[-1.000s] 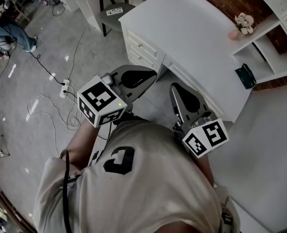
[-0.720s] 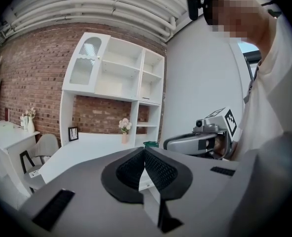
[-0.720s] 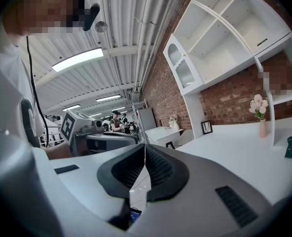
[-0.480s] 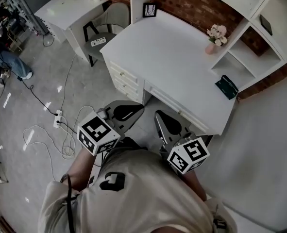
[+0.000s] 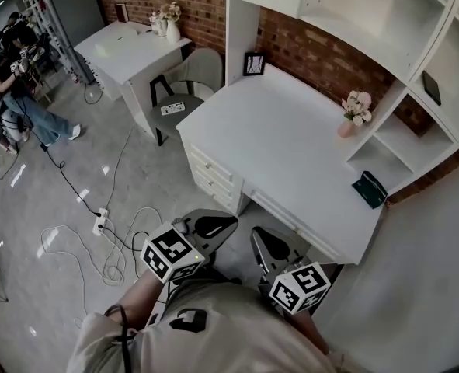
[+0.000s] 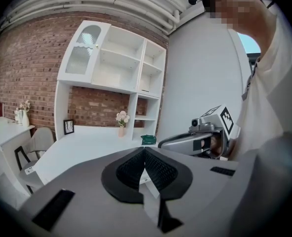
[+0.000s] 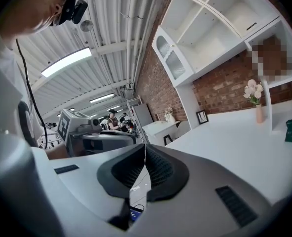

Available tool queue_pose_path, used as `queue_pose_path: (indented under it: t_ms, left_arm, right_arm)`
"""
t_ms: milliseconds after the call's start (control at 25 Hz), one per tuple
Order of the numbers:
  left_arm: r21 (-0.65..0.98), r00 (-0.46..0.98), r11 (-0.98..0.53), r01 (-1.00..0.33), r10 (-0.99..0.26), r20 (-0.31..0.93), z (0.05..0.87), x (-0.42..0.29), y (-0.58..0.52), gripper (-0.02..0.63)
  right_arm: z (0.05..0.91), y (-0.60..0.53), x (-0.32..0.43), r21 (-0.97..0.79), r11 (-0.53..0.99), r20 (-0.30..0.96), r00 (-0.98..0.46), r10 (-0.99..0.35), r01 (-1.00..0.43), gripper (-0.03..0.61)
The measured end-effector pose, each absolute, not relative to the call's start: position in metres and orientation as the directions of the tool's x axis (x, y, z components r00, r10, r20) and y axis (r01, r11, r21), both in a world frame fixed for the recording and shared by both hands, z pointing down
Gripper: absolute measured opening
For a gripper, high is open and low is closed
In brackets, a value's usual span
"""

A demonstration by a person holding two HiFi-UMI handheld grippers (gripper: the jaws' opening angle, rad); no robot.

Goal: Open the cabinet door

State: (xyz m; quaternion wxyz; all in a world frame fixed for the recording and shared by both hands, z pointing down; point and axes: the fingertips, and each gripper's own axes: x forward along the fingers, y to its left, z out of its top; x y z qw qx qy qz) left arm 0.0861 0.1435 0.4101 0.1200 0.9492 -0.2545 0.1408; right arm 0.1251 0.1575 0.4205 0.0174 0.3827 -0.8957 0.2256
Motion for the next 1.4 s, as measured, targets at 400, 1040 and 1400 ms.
queue_pose_path:
  t_ms: [400,1040,1400]
  left_arm:
    - [0.145,0.797,-0.798,-0.585,-0.531,0.287,0.392,0.024,0.092,0.017]
    - [0.176,0.784,-0.771,-0.612,-0.564,0.259,0.404,-0.049,0.036,0.017]
    - [0.201,0.808,-0.786,-0.585,-0.541,0.234,0.408,-0.075,0.002,0.017]
  right_arm:
    - [0.408,0.112,0.058,-0.345,0.712,0.211,-0.789,-0.577,-0.612,0.028]
    - [0.417,0.05,-0.013,-0.312,0.725,0.272,-0.789,-0.551,-0.614,0.028]
    - [0.42,0.019,-0.04,-0.283,0.715,0.304,-0.767,-0.565,-0.639,0.028]
